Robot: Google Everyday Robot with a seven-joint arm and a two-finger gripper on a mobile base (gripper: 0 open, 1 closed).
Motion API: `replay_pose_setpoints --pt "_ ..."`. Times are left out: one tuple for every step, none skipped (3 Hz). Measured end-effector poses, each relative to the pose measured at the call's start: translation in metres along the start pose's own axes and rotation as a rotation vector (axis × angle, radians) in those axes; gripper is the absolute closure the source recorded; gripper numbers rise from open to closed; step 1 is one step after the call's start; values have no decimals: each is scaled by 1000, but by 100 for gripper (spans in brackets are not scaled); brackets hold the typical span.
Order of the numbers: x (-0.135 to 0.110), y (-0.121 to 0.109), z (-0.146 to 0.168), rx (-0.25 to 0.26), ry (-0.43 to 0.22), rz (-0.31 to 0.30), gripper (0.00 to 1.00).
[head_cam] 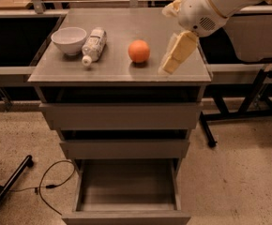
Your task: Place orange into bottom drawer
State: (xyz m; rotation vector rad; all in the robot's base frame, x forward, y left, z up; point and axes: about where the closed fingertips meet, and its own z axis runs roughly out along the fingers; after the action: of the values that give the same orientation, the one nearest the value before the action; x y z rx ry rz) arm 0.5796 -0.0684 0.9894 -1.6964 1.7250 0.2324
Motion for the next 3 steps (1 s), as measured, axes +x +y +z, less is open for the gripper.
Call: replay_pose_setpoints --pt "-8 -11 19 -10 -43 15 0" --pt "-13 -28 39 -3 -68 58 0" --pt "2 -50 57 57 -84 179 0"
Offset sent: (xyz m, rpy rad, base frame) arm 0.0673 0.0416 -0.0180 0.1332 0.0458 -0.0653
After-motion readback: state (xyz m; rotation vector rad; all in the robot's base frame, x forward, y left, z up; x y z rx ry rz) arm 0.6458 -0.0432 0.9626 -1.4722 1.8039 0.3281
